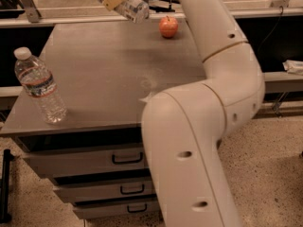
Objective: Place blue plastic bottle upright
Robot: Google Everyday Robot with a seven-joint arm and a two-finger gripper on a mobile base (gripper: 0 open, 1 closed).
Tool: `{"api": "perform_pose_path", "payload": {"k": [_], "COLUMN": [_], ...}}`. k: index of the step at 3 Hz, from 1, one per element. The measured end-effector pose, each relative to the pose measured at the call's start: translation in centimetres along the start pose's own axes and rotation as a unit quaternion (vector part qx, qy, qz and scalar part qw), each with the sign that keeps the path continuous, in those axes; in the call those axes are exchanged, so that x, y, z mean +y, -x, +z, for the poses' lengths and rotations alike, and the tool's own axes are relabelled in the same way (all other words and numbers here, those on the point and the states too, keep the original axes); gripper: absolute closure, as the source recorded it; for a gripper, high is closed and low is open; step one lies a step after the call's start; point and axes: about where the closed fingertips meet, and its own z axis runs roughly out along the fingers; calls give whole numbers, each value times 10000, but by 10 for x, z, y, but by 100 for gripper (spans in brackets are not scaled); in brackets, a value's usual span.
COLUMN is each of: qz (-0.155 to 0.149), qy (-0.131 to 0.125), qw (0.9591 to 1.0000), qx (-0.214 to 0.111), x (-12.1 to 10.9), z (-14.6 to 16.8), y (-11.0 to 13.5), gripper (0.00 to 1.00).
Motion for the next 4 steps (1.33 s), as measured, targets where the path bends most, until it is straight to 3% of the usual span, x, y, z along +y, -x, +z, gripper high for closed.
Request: {"api": "perform_pose_path", "payload": {"k": [1,2,3,4], "qz": [96,160,216,513], "qy": [54,60,-149,-215], "qw": [9948,9841,9624,9393], "qx": [-1017,-1767,-2703,-3384], "x": [-11,-11,-10,1], "z": [-41,-72,-110,-110], "y": [8,1,-18,-49], "gripper": [100,100,100,100]}}
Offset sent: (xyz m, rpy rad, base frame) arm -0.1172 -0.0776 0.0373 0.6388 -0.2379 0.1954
